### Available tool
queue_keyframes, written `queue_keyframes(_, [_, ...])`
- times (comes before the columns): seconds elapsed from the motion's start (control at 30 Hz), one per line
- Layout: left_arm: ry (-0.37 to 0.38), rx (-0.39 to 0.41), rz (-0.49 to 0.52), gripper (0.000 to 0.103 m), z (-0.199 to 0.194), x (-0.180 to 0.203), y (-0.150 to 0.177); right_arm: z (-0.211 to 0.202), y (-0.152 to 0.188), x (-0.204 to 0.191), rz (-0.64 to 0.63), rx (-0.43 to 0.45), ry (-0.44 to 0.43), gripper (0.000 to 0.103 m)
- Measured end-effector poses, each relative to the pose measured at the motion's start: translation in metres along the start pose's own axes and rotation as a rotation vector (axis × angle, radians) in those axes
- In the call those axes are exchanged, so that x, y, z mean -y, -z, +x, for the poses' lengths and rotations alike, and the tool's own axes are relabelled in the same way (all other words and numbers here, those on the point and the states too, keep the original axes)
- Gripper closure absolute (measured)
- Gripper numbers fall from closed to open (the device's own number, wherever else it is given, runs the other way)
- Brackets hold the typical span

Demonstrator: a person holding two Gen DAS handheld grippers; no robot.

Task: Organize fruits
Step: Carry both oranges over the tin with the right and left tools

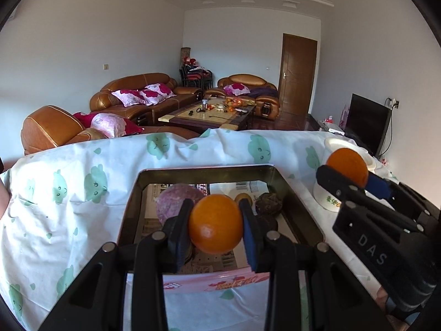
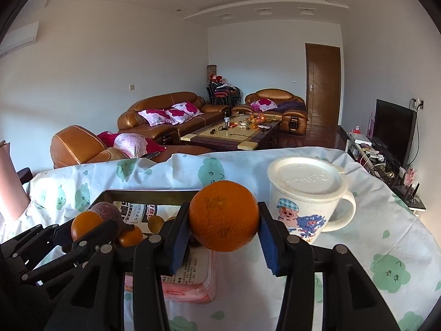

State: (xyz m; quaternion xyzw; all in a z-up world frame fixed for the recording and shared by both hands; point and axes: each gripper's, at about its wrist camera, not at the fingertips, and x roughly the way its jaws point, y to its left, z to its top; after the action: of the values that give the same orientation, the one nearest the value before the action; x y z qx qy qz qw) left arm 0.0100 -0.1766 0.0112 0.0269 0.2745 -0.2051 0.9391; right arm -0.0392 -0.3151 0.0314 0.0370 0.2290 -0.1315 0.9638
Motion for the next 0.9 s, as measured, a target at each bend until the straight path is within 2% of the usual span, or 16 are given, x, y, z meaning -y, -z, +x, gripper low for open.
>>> queue_keyframes(0.27, [-0.054,0.049,0.024,0.068,0.008,-0.002,-0.007,0.041,-0.01,-0.014,-0.009,-0.06,-0.03,0.054])
queue_keyframes(0.4, [-0.064,0.098,0.077,0.068,0.016,-0.002,-0.008,0.054,-0.009,-0.013,0.006,-0.094,-0.072,0.054])
queue_keyframes(0.53, [-0.052,0.1,0.095,0.068,0.022,-0.004,-0.016,0.063,-0.008,-0.012,0.008,-0.114,-0.09,0.054])
queue_keyframes(0.77, [-0.104,0.104,0.06,0.069,0.016,-0.005,-0.013,0.081,-0.01,-0.018,-0.004,-0.154,-0.146,0.054])
queue_keyframes(0.9, [-0.086,0.102,0.052,0.069,0.016,-0.007,-0.013,0.084,-0.01,-0.021,-0.028,-0.161,-0.162,0.053])
